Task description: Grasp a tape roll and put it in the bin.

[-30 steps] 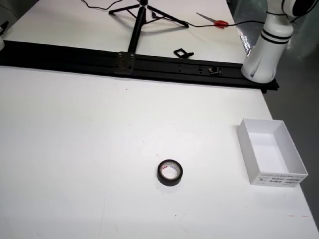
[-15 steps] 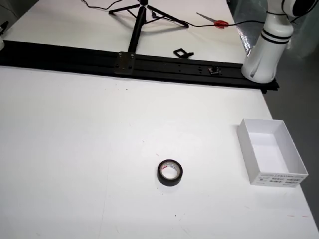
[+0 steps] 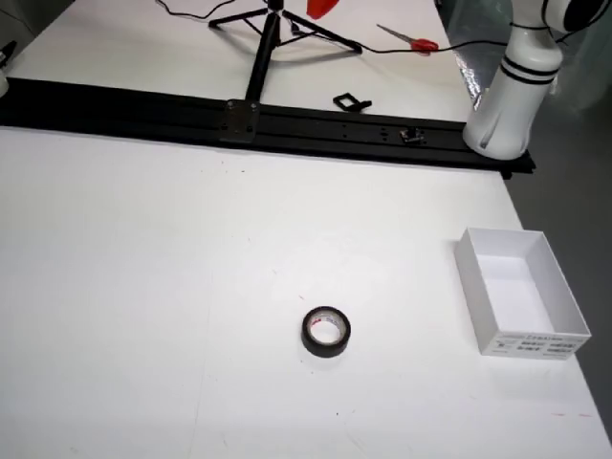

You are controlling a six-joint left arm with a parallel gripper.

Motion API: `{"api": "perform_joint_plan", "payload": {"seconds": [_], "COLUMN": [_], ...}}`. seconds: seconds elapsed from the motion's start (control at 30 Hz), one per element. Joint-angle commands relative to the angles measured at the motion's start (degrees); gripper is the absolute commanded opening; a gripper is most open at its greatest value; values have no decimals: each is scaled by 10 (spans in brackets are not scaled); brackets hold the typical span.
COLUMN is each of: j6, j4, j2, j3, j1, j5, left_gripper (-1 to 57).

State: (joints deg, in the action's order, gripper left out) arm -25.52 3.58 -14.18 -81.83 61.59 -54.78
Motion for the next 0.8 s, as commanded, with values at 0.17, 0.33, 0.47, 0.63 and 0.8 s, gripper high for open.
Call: {"api": "perform_joint_plan", "payload": {"seconds": [0.17, 0.33, 0.47, 0.63, 0.8], "j6": [-241, -279, -284, -281, -243], "j4": [39, 36, 21, -2, -1], "j2": [-240, -270, -317, -386, -480], "j3": [229, 230, 250, 282, 395], "j1": [-129, -165, -185, -205, -210], "j5": [-22, -31, -48, -58, -89], "left_gripper": [119, 187, 200, 214, 238]}}
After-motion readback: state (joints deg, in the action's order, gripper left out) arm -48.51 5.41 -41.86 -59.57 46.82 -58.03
